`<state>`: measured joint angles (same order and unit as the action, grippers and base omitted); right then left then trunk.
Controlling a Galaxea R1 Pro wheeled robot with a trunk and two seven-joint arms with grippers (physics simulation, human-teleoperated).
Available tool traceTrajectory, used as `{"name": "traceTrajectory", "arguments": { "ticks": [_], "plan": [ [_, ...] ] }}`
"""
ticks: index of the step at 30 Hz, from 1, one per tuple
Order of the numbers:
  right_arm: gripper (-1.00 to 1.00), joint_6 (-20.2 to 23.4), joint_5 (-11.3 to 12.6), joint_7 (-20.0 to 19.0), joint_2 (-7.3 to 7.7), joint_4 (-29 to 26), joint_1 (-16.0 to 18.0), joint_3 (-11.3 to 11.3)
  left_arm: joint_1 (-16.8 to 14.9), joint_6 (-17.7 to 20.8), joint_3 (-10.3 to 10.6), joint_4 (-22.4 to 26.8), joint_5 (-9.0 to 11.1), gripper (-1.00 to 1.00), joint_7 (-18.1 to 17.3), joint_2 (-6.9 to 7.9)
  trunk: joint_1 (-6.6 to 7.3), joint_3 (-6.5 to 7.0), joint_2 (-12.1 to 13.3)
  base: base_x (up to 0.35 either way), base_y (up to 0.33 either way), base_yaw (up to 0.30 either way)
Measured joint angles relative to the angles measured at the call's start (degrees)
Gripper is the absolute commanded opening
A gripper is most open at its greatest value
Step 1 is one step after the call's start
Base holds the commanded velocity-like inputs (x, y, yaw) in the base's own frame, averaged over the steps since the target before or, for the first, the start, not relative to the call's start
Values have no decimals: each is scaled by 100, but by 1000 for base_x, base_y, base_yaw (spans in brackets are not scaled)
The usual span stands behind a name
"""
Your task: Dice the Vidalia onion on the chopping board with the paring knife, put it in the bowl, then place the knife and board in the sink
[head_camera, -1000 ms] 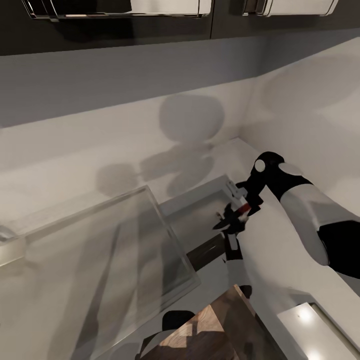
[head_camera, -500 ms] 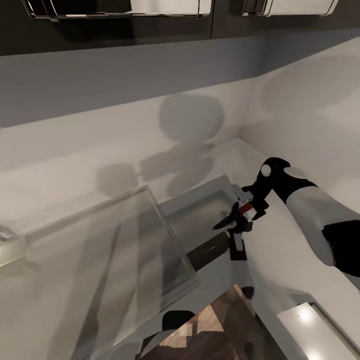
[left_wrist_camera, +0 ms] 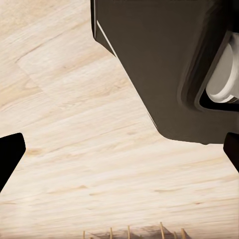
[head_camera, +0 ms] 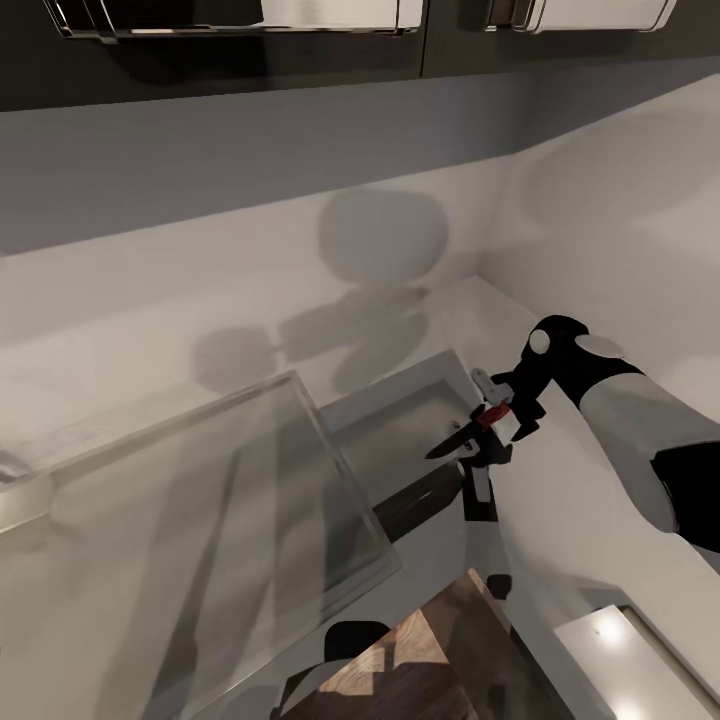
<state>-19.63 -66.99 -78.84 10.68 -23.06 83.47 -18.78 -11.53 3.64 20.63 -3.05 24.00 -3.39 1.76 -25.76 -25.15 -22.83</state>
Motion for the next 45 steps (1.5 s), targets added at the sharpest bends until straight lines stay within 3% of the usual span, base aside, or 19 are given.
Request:
{"name": "traceTrajectory", "arguments": {
  "ticks": [12, 13, 45],
  "plan": [
    [100, -8, 0, 6, 17, 0, 0, 3, 0, 2, 1, 1, 0, 100, 0, 0, 0, 0, 0, 0, 0, 0],
    [-100, -18, 3, 6, 24, 0, 0, 3, 0, 0, -2, 1, 0, 100, 0, 0, 0, 0, 0, 0, 0, 0],
    [-100, 38, 34, 3, -38, -217, 0, 48, 0, -11, 0, 8, 0, 100, 0, 0, 1, 51, -1, 0, 0, 0]
  ]
}}
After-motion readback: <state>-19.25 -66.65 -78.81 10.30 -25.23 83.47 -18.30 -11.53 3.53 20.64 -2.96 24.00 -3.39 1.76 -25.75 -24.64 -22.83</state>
